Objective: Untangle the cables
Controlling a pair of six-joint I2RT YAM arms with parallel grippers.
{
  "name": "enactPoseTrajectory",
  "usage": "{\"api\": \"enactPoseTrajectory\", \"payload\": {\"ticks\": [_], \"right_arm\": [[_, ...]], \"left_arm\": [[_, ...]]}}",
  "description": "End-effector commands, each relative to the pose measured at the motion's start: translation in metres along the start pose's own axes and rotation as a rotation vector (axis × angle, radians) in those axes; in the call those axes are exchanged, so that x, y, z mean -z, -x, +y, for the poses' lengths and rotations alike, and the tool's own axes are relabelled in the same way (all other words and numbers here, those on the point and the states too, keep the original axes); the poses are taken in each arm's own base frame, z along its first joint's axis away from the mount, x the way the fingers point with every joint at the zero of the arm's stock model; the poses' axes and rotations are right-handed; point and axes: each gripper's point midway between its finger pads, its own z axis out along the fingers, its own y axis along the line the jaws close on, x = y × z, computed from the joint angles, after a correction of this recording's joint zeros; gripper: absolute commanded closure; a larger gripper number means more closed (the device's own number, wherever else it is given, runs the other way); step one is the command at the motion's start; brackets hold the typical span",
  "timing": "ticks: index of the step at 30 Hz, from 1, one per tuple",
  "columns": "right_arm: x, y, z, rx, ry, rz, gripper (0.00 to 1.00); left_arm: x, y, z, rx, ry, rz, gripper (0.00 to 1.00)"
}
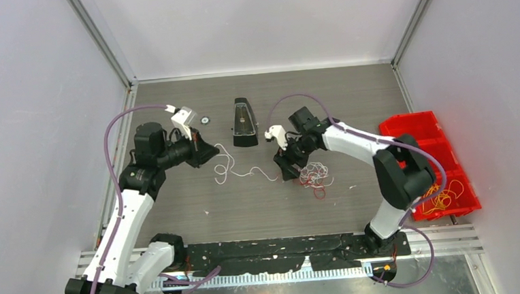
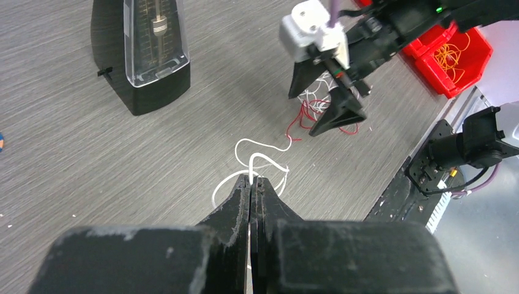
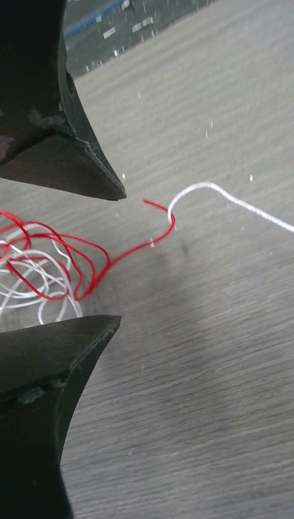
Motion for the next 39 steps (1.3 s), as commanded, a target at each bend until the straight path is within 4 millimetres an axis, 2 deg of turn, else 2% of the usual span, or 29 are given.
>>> {"api": "enactPoseTrajectory", "payload": {"ticks": [1, 2, 4, 5, 7, 11, 13, 15, 20, 22, 24, 26, 27, 28, 29, 30, 31, 32, 34, 36, 39], "right_arm": [[-0.019, 0.015, -0.022, 0.071, -0.061, -0.008, 0.28], [-0.023, 0.011, -0.023, 0.081, -0.063, 0.007, 0.33], [-0.025, 0.0, -0.028, 0.092, -0.078, 0.053, 0.54], [-0.024, -0.004, -0.03, 0.1, -0.093, 0.069, 0.71], [-0.019, -0.015, -0.032, 0.123, -0.112, 0.091, 0.91], [-0.01, -0.031, -0.031, 0.119, -0.122, 0.111, 0.95], [-0.009, -0.035, -0.03, 0.118, -0.123, 0.115, 0.95], [-0.009, -0.035, -0.029, 0.113, -0.12, 0.115, 0.95], [-0.007, -0.023, -0.031, 0.097, -0.123, 0.091, 0.95], [-0.004, -0.015, -0.028, 0.085, -0.109, 0.078, 0.82], [0.006, 0.0, -0.021, 0.068, -0.09, 0.044, 0.5], [0.024, 0.024, -0.011, 0.063, -0.082, -0.037, 0.34], [0.041, 0.043, -0.005, 0.068, -0.095, -0.101, 0.29], [0.049, 0.053, 0.003, 0.053, -0.078, -0.135, 0.23], [0.067, 0.07, 0.009, 0.073, -0.088, -0.193, 0.21], [0.076, 0.077, 0.019, 0.061, -0.059, -0.219, 0.18], [0.096, 0.096, 0.031, 0.082, -0.046, -0.285, 0.17], [0.105, 0.102, 0.038, 0.067, -0.033, -0.31, 0.13], [0.14, 0.13, 0.06, 0.095, -0.004, -0.414, 0.07], [0.162, 0.142, 0.079, 0.116, 0.046, -0.457, 0.05], [0.179, 0.148, 0.098, 0.14, 0.111, -0.49, 0.04]], "left_arm": [[0.009, 0.033, 0.0, -0.046, 0.027, -0.092, 1.0], [0.011, 0.036, 0.002, -0.044, 0.039, -0.1, 1.0], [0.019, 0.044, 0.012, -0.043, 0.09, -0.123, 1.0], [0.025, 0.048, 0.02, -0.047, 0.129, -0.136, 1.0], [0.042, 0.058, 0.044, -0.065, 0.263, -0.165, 1.0], [0.099, 0.088, 0.102, -0.129, 0.584, -0.262, 1.0], [0.122, 0.103, 0.116, -0.125, 0.66, -0.305, 1.0], [0.123, 0.11, 0.11, -0.122, 0.601, -0.3, 1.0], [0.105, 0.112, 0.077, -0.099, 0.393, -0.326, 1.0], [0.095, 0.109, 0.055, -0.09, 0.271, -0.321, 1.0], [0.087, 0.104, 0.035, -0.083, 0.177, -0.31, 1.0], [0.084, 0.104, 0.019, -0.085, 0.117, -0.322, 1.0], [0.083, 0.104, 0.011, -0.088, 0.09, -0.326, 1.0], [0.083, 0.105, 0.004, -0.093, 0.071, -0.328, 1.0], [0.082, 0.105, -0.002, -0.095, 0.051, -0.328, 1.0], [0.08, 0.106, -0.011, -0.1, 0.023, -0.326, 1.0], [0.077, 0.107, -0.019, -0.102, -0.008, -0.323, 1.0], [0.073, 0.105, -0.031, -0.106, -0.055, -0.312, 1.0], [0.063, 0.103, -0.052, -0.115, -0.135, -0.285, 1.0], [0.052, 0.098, -0.067, -0.122, -0.191, -0.255, 1.0], [0.036, 0.092, -0.085, -0.127, -0.272, -0.202, 1.0]]}}
